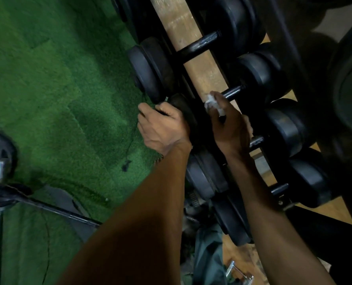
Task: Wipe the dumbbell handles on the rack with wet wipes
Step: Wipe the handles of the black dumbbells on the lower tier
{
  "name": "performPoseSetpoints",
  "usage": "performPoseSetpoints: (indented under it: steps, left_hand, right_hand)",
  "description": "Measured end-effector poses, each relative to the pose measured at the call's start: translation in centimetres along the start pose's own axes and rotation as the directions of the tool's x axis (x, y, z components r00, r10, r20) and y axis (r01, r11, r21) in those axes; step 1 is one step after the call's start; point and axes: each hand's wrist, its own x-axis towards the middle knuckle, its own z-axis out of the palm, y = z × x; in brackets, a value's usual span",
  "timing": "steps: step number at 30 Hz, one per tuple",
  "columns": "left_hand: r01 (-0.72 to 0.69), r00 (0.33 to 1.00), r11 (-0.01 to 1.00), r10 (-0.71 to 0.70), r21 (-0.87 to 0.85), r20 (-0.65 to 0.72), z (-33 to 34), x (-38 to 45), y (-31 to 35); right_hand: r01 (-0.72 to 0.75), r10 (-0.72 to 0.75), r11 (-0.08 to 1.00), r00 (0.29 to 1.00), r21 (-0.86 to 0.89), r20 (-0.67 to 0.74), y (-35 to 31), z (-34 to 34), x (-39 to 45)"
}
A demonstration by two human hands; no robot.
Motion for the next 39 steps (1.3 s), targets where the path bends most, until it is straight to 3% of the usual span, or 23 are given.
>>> performPoseSetpoints:
  steps: [3, 7, 15, 21, 24, 27, 30, 32, 39]
  left_hand:
    - [-0.005, 1.000, 1.000, 0.005, -0.010, 0.000, 0.0, -0.1, -0.1]
    - [0.000, 1.000, 1.000, -0.001, -0.017, -0.009, 0.1, 0.0, -0.1]
    - [-0.009, 1.000, 1.000, 0.009, -0.011, 0.000, 0.2, 0.0, -0.2]
    - [-0.007, 1.000, 1.000, 0.008, -0.007, 0.014, 0.2, 0.0, -0.2]
    - [-0.009, 1.000, 1.000, 0.009, -0.004, 0.015, 0.1, 0.0, -0.1]
    - [-0.010, 1.000, 1.000, 0.010, -0.004, 0.011, 0.1, 0.0, -0.1]
    - [-0.011, 1.000, 1.000, 0.011, -0.007, 0.009, 0.1, 0.0, -0.1]
    - [-0.017, 1.000, 1.000, 0.017, -0.011, 0.000, 0.1, 0.0, -0.1]
    - [-0.020, 1.000, 1.000, 0.020, -0.013, -0.011, 0.2, 0.0, -0.2]
  right_hand:
    - [-0.162, 0.127, 0.973, 0.971, -0.165, -0.203, 0.0, 0.1, 1.2]
    - [-0.207, 0.147, 0.961, 0.943, -0.182, -0.299, 0.0, 0.6, 1.5]
    - [-0.203, 0.176, 0.977, 0.939, -0.063, -0.294, -0.3, 2.4, 0.0]
    - [-0.188, 0.159, 0.974, 0.965, -0.125, -0.209, -1.1, 2.9, -0.6]
    - [-0.267, 0.278, 0.960, 0.948, 0.090, -0.157, -1.4, 2.9, -0.3]
    - [-0.316, 0.396, 0.807, 0.917, 0.499, -0.059, -1.6, 2.2, 0.8]
    - [-0.376, 0.527, 0.470, 0.845, 0.798, 0.088, -1.5, 1.7, 2.3]
    - [-0.382, 0.561, 0.314, 0.813, 0.869, 0.155, -1.4, 1.2, 3.0]
    - [-0.500, 0.482, 0.327, 0.818, 0.802, 0.313, -1.1, 0.8, 2.7]
